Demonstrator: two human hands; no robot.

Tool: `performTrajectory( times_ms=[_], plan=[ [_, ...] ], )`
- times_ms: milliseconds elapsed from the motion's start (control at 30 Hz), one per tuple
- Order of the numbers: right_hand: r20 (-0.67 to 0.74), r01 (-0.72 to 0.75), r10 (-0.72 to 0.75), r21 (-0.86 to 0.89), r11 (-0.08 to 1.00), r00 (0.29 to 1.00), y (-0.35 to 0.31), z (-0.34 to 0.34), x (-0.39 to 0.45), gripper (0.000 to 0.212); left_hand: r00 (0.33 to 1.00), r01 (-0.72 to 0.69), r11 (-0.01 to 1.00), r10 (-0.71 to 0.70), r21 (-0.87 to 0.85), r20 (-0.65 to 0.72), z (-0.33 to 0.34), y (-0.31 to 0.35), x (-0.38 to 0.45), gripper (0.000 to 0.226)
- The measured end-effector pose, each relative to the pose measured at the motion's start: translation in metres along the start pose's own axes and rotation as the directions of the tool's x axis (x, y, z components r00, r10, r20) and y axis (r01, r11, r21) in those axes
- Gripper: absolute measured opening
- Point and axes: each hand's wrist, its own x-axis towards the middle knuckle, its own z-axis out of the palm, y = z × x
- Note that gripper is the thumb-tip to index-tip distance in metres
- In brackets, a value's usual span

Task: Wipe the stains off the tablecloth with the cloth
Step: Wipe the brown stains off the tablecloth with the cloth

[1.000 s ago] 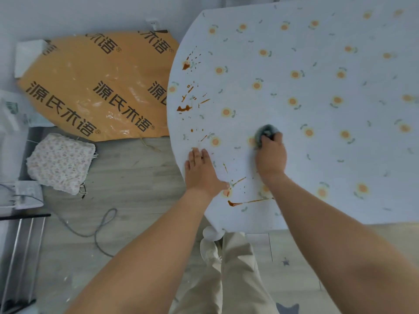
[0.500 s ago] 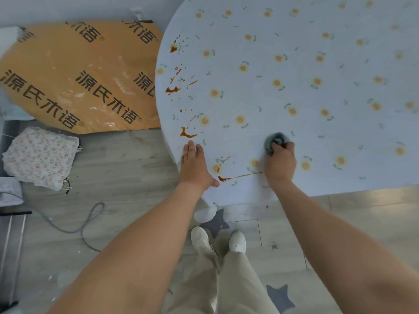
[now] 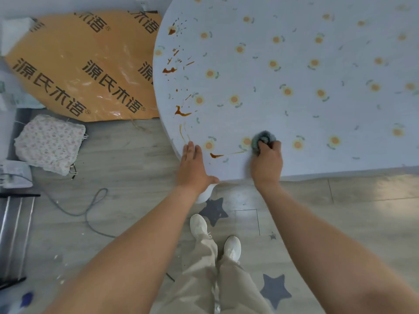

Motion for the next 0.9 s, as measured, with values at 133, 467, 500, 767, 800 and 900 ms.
performTrajectory(
  times_ms=[133,467,500,767,800,900],
  plan=[
    [0.237,0.402,-0.399,0.040,0.915,0.886,-0.043,0.029,-0.037,0.031,1.000,0.028,0.999,-0.028,-0.037,0.002,-0.001,0.005,0.001,0.131],
    [-0.079,-0.022,0.020,-0.022,1.000,0.997,0.016,0.003,-0.027,0.037,0.999,0.049,0.998,-0.049,-0.039,0.001,-0.001,0.006,0.001,0.131],
    [-0.063,0.003,-0.003,0.001,1.000,0.998,0.003,0.009,-0.037,0.037,0.999,0.049,0.998,-0.049,-0.030,0.003,-0.001,0.006,0.002,0.131],
    [0.081,0.273,-0.269,-0.039,0.961,0.960,-0.004,0.021,-0.061,0.032,1.000,0.008,1.000,-0.008,-0.007,-0.027,0.000,0.000,0.000,0.128],
    [0.010,0.160,-0.160,-0.026,0.987,0.987,0.007,0.015,-0.059,0.035,0.999,0.008,1.000,-0.008,-0.005,-0.033,0.000,0.000,0.000,0.127],
    [-0.071,-0.111,0.113,0.036,0.993,0.991,-0.002,0.016,-0.065,0.034,1.000,-0.011,1.000,0.011,0.009,-0.025,-0.001,-0.001,0.002,0.126]
  ],
)
